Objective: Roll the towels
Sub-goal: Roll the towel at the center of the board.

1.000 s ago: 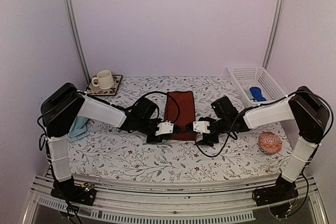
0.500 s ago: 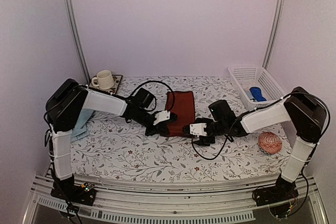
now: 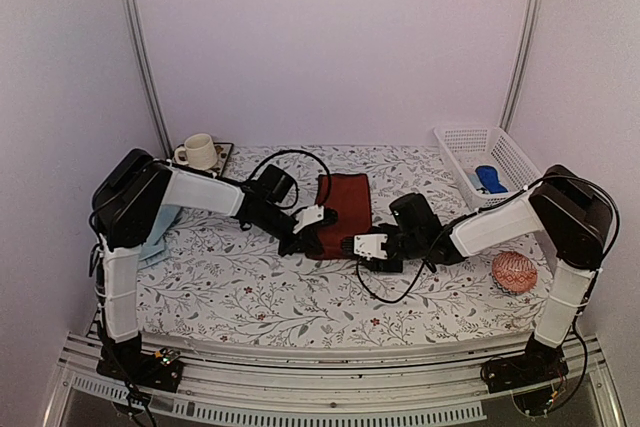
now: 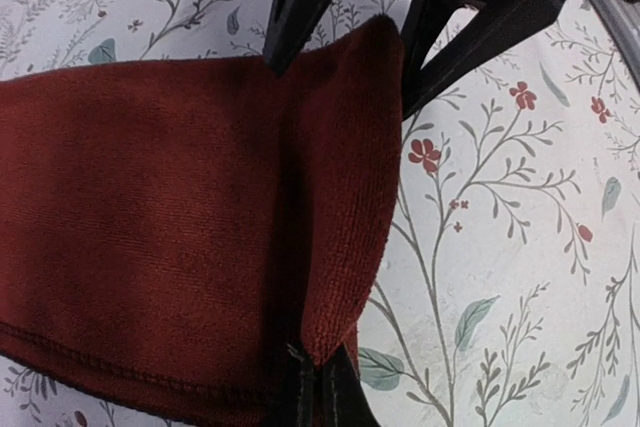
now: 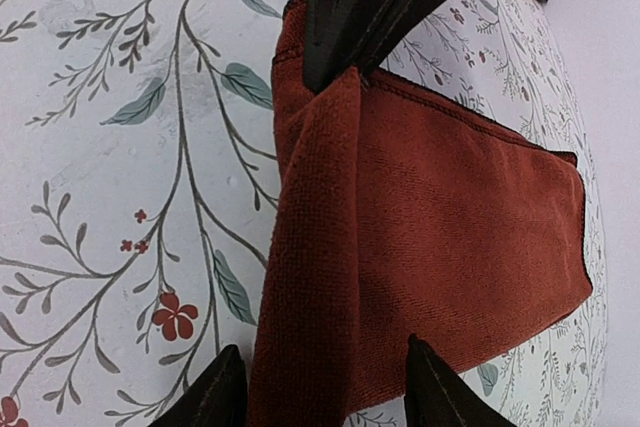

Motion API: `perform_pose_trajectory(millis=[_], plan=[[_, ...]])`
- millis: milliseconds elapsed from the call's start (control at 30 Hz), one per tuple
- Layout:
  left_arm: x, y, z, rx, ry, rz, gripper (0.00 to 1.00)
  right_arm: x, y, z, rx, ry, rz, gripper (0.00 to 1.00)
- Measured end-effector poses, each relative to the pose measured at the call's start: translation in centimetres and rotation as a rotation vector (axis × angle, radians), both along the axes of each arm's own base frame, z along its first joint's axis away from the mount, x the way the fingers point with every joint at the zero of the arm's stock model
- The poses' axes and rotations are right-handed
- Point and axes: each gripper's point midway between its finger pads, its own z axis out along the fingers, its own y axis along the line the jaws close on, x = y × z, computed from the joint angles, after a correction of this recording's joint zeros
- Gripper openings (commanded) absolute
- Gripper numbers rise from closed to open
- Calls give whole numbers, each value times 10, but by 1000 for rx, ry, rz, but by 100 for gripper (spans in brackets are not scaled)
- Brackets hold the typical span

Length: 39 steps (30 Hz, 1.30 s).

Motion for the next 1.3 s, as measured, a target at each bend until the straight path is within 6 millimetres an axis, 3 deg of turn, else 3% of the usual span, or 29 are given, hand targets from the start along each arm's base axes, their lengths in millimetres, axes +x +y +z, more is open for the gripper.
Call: perform_pose_trajectory(millis=[267, 533, 633, 733, 900, 1033, 1300], plan=[[8, 1, -1, -13, 28, 25, 0, 2, -2, 0, 6, -33, -19, 55], [8, 0, -3, -16, 44, 27, 0, 8, 1, 7, 21, -76, -48, 31], [8, 0, -3, -16, 47, 30, 0, 9, 2, 8, 26, -76, -51, 14], [8, 1, -4, -15, 49, 33, 8, 8, 3, 8, 30, -71, -50, 4], [12, 2, -5, -1, 31, 48, 32, 5, 2, 4, 26, -45, -51, 2], [19, 6, -8, 20, -7, 73, 46, -2, -1, -3, 9, -1, -47, 2], [28, 11, 2, 42, -76, 98, 57, 6, 0, 6, 25, 95, -82, 2]])
